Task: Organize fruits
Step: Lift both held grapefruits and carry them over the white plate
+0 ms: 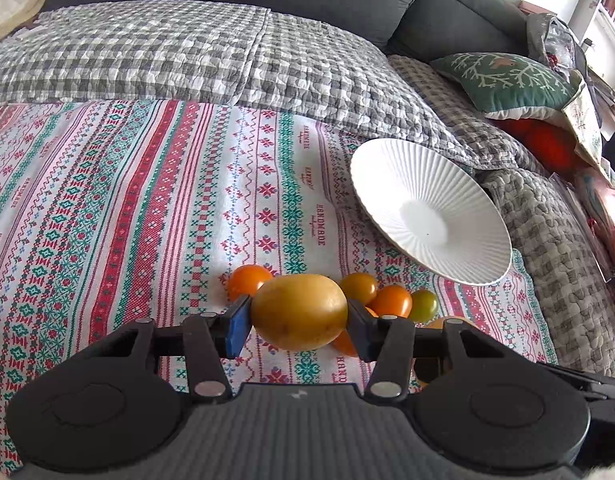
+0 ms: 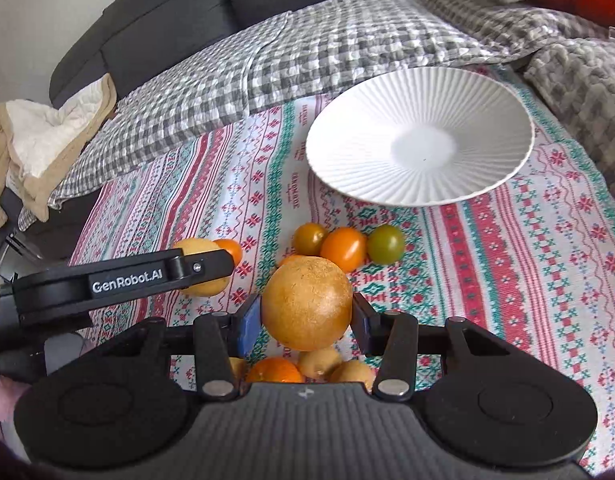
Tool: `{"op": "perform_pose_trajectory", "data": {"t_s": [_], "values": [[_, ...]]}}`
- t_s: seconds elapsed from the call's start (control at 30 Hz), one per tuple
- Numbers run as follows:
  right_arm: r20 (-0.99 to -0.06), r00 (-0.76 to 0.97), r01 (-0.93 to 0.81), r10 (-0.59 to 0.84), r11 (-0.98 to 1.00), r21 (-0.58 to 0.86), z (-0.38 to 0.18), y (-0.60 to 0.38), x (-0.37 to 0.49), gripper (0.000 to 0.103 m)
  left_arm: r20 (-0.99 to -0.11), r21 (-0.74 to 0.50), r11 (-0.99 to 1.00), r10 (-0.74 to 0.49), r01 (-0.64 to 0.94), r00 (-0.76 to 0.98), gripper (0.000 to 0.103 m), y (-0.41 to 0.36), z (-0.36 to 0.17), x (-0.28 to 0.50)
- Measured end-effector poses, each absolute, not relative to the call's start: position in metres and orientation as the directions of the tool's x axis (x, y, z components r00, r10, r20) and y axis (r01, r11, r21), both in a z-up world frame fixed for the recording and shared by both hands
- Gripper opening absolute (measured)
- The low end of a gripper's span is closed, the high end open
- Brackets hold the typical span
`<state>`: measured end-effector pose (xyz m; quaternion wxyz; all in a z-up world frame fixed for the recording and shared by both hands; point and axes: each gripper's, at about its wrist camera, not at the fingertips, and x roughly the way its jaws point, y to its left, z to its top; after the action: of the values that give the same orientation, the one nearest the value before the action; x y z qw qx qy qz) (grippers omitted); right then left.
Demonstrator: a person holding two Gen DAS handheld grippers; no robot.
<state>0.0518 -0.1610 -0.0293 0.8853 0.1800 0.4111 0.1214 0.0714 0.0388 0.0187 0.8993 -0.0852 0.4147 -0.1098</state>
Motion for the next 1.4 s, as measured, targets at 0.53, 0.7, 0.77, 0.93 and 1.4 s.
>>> {"op": "perform_pose_trajectory", "data": {"t_s": [0.53, 0.7, 0.77, 0.93, 1.4], "values": [[-0.626, 0.721, 0.057, 0.297, 0.875, 0.480, -0.012, -0.253, 0.076, 0.043, -0.670, -0.226, 0.949, -0.315, 0.220, 0.672, 0.042, -0.008, 0.030, 0.092], [-0.603, 0.735, 0.062, 0.309, 0.855, 0.515, -0.016, -0.272, 0.103, 0.043, -0.657, -0.189, 0.941, -0.333, 0.280, 0.676, 0.042, -0.029, 0.025, 0.109], [-0.598, 0.737, 0.059, 0.316, 0.851, 0.522, -0.019, -0.275, 0.117, 0.043, -0.657, -0.165, 0.937, -0.336, 0.306, 0.675, 0.042, -0.040, 0.021, 0.118], [-0.600, 0.733, 0.042, 0.322, 0.858, 0.512, -0.024, -0.271, 0.147, 0.043, -0.660, -0.091, 0.923, -0.336, 0.373, 0.672, 0.042, -0.065, 0.009, 0.141], [-0.631, 0.700, 0.040, 0.335, 0.864, 0.503, -0.040, -0.261, 0.188, 0.043, -0.676, 0.000, 0.893, -0.332, 0.451, 0.658, 0.042, -0.099, -0.017, 0.179]]}}
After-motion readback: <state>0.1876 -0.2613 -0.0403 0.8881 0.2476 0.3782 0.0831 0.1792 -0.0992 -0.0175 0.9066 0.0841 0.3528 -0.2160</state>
